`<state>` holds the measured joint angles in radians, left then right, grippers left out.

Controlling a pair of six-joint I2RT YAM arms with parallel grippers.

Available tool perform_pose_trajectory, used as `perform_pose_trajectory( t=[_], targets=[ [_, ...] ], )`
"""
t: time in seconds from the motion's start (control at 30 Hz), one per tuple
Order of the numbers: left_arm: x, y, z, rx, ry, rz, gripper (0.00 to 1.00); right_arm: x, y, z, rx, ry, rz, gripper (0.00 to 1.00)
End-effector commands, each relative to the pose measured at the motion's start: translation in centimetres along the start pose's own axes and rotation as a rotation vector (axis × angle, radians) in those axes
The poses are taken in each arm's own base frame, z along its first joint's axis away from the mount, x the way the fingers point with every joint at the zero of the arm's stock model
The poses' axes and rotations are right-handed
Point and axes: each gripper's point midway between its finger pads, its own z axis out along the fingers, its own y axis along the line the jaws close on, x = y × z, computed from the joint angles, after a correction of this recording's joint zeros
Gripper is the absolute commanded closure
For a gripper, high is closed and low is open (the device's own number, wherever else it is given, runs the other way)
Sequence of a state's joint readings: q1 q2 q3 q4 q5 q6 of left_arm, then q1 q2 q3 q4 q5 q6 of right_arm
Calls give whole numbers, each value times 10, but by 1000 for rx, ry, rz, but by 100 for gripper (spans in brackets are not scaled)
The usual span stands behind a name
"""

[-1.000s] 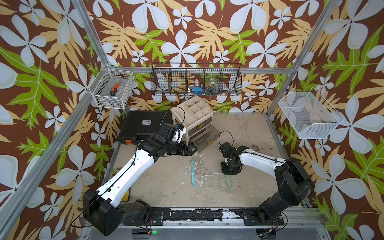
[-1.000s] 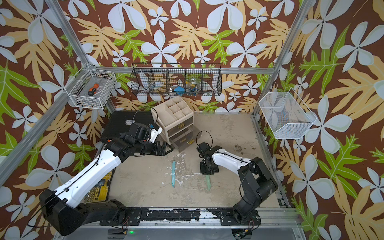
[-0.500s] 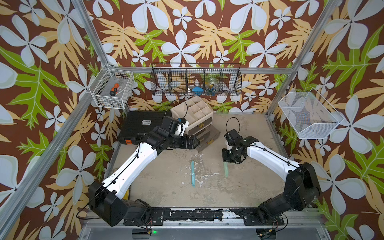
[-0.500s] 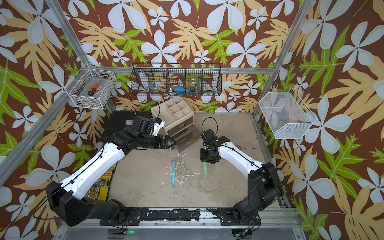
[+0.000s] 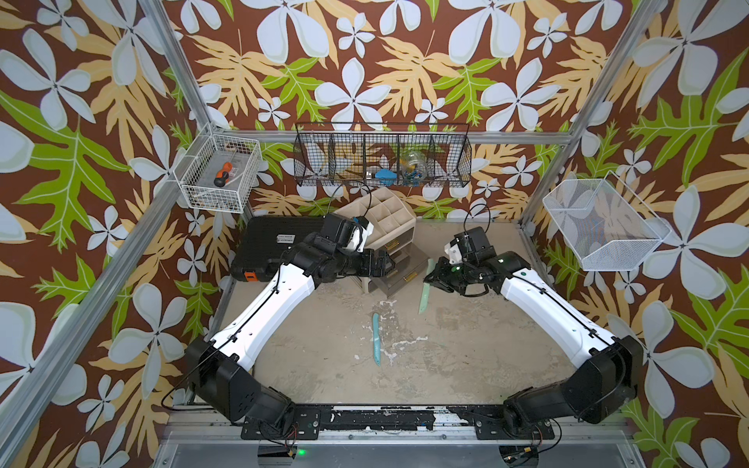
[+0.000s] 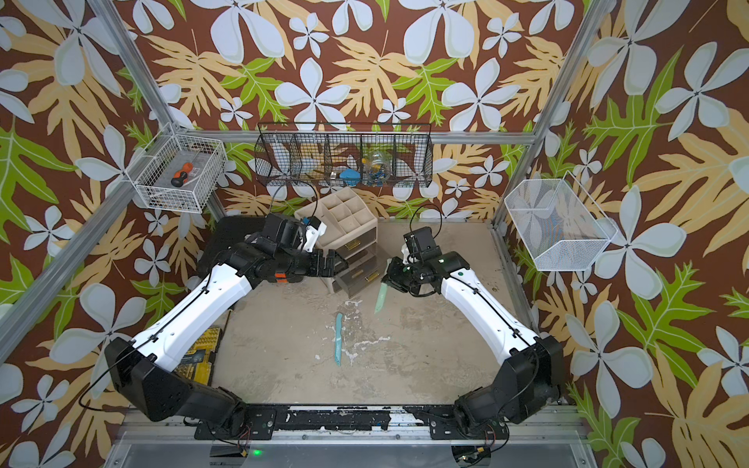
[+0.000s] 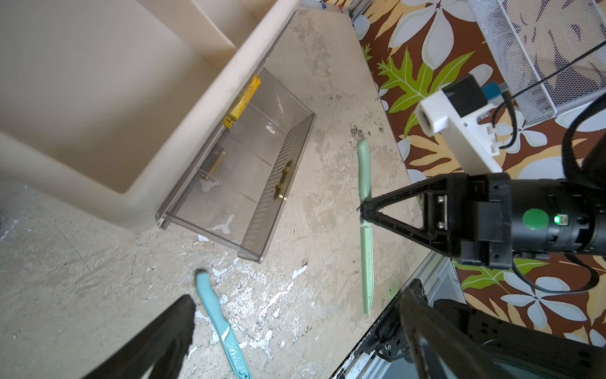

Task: Place the fruit knives into the drawer by color
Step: Place the fruit knife in the drawer.

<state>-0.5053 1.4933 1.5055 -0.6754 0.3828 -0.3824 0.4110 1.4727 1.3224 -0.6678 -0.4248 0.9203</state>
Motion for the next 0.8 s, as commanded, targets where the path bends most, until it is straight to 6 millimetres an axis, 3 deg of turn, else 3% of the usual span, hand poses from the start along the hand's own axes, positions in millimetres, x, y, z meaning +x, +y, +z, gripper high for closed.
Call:
perform_pose_trajectory(
  t=[0.0, 0.17, 0.3, 0.57, 0.77],
  targets=[
    [-8, -2, 0, -4, -14, 25, 0, -9, 38, 1, -173, 12, 122, 100],
    [-22, -6, 3, -4, -28, 32, 0, -22, 57, 13, -290, 21, 277, 100],
    [-30, -9, 4, -6, -38, 39, 0, -32, 60, 24, -310, 23, 366, 100],
    [-36, -9, 5, -15, -46, 47, 0, -47, 52, 47, -308, 25, 456, 99],
    [-37, -8, 6, -19, -45, 51, 0, -54, 42, 58, -323, 10, 487, 89]
  ],
)
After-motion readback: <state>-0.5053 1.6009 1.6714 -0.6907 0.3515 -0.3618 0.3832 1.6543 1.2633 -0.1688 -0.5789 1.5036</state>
